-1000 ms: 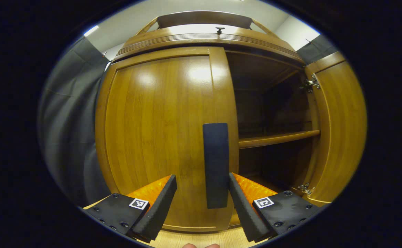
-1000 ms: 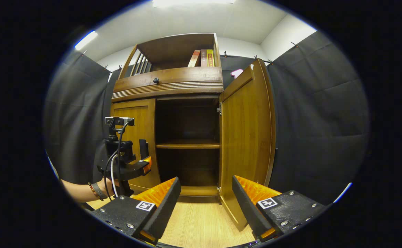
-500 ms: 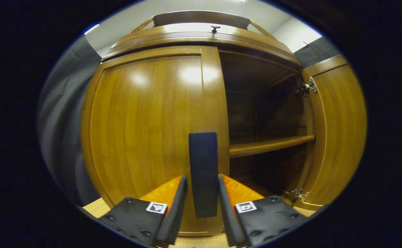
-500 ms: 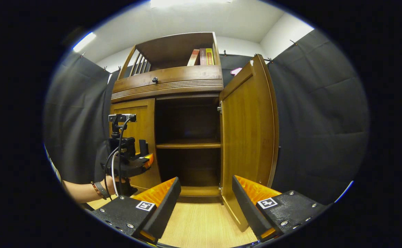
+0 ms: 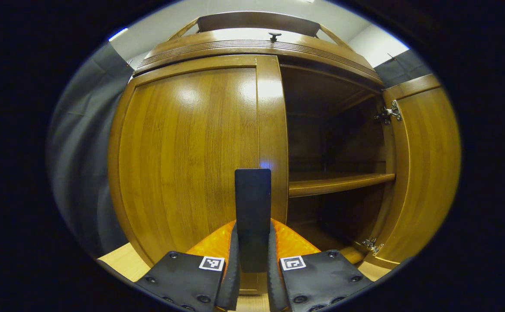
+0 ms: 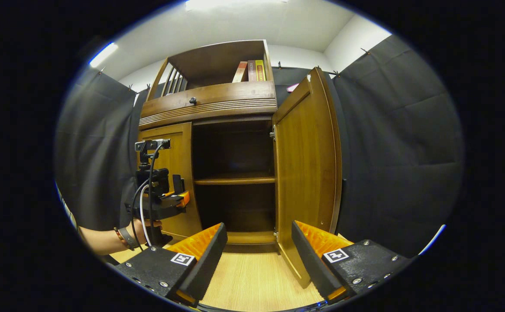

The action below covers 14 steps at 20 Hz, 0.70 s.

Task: Open the right door of the double-door shoe cabinet with the right hand, and open the left door with the left hand.

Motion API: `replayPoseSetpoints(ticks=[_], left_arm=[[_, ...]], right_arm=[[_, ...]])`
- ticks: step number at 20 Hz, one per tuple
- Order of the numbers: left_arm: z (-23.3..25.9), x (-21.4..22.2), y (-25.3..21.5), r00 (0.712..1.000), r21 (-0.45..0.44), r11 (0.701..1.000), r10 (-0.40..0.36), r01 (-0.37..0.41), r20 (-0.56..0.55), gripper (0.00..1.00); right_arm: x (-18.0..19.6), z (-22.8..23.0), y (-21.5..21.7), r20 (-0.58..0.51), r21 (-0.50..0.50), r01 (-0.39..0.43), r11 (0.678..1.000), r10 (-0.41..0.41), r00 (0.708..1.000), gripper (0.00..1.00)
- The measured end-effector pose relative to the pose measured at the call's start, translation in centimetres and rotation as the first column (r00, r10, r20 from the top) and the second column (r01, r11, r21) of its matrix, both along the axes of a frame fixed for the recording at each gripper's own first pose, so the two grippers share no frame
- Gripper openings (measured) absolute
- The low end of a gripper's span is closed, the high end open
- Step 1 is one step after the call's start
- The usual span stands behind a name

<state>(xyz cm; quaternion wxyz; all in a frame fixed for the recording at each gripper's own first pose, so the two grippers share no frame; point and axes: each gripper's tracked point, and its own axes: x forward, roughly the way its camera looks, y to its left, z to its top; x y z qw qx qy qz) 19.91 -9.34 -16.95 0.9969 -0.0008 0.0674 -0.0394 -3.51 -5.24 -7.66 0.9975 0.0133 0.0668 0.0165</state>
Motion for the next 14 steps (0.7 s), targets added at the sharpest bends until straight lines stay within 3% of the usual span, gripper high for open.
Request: replayPoseSetpoints(ticks=[6, 14], left_arm=[[0.8, -1.1, 0.4, 1.000, -0.011, 1.000, 0.023, -0.023, -0.010, 0.34], [1.6, -7.0, 3.4, 0.998, 0.002, 0.999, 0.052, -0.052, -0.029, 0.32]], right_arm=[[-0.7, 0.4, 1.0, 0.006, -0.009, -0.025, 1.000, 0.025, 1.000, 0.92], [-0.1, 0.6, 2.5, 0.015, 0.017, -0.068, 0.998, 0.068, 0.998, 0.92]])
